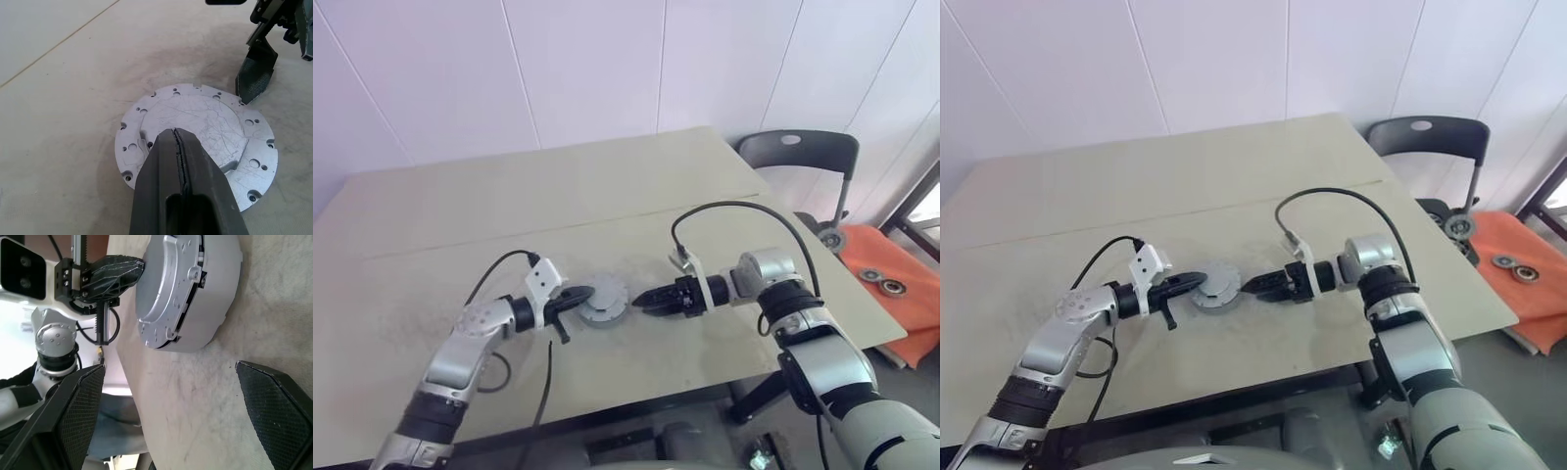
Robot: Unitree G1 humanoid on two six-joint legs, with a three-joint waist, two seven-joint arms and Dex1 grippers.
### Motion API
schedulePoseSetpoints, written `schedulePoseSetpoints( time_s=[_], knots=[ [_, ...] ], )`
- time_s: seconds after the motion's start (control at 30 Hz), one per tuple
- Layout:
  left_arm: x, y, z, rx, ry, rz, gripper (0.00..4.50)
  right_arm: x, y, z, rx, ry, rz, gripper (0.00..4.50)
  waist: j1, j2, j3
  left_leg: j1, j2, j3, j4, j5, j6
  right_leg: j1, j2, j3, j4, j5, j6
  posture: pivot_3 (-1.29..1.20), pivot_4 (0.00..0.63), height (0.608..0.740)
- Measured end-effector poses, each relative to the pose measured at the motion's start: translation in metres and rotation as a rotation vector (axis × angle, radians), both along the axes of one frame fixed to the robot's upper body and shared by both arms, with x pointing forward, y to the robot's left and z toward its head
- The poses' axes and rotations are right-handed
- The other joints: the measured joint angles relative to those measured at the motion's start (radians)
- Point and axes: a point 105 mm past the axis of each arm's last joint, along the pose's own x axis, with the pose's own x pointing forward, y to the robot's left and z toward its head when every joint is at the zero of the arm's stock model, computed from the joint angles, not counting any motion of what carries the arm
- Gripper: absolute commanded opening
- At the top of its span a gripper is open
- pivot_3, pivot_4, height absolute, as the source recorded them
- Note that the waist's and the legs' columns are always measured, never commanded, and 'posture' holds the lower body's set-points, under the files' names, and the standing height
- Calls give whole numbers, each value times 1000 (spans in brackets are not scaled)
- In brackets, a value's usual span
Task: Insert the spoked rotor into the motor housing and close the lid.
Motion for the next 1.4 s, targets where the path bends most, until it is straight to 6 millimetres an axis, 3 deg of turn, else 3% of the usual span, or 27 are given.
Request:
schedulePoseSetpoints(
  time_s=[0.6,1.07,1.4],
  knots=[
    [1,-5,-2,-39,-6,45,0,5,24,5,-92,13,19,4480,7,0,-2,-1,0,0,1,0,0,0,0,0,0,0,0,0,0,740],
    [0,6,-6,-35,-3,110,0,9,47,-5,3,123,-62,4480,-25,-3,-6,2,0,-1,0,0,0,5,1,0,2,0,-1,0,0,740],
    [1,9,-6,-27,-3,119,0,12,53,-7,39,165,-129,4480,-30,-3,-6,6,0,-1,0,0,0,3,2,0,4,1,-1,0,0,740]
  ],
)
